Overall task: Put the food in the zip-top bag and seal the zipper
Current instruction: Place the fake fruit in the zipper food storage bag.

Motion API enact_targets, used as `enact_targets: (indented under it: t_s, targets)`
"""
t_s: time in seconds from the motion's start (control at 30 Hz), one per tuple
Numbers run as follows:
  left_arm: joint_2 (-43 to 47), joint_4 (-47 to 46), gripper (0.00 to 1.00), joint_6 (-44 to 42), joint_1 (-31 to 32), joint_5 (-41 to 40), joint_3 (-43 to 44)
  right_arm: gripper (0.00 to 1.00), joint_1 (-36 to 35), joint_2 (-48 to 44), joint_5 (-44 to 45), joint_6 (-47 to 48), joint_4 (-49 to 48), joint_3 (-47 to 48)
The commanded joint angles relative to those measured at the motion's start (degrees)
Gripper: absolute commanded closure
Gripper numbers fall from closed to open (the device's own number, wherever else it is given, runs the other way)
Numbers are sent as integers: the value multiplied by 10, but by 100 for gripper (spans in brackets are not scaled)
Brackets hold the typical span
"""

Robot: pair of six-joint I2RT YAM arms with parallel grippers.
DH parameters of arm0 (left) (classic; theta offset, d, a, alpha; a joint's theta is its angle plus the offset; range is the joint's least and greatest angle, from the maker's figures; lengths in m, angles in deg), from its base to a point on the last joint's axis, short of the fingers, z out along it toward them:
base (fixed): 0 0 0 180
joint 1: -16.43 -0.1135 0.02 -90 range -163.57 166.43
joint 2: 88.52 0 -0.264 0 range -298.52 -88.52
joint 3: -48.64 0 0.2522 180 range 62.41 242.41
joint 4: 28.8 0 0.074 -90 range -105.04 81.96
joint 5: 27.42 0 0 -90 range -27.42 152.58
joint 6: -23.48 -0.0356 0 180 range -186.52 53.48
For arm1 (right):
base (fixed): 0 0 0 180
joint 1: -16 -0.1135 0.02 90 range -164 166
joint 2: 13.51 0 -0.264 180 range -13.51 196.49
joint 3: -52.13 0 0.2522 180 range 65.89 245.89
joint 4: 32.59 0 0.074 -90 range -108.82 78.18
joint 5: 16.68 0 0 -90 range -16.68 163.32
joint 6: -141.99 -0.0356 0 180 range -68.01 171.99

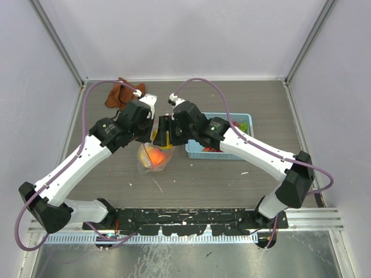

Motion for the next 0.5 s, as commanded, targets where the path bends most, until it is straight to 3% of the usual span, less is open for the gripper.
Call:
enact_targets:
  t_s: [0.0,0.13,0.47]
  targets:
    - [19,-37,100,2,-2,25,-1,62,-2,5,32,-21,-31,-1]
    - [23,-43,100,2,-3,42,-4,58,-1,18,54,-23,-41,6]
    - [23,-43,100,5,-3,58,-5,34,1,38,99,-30,-47,7]
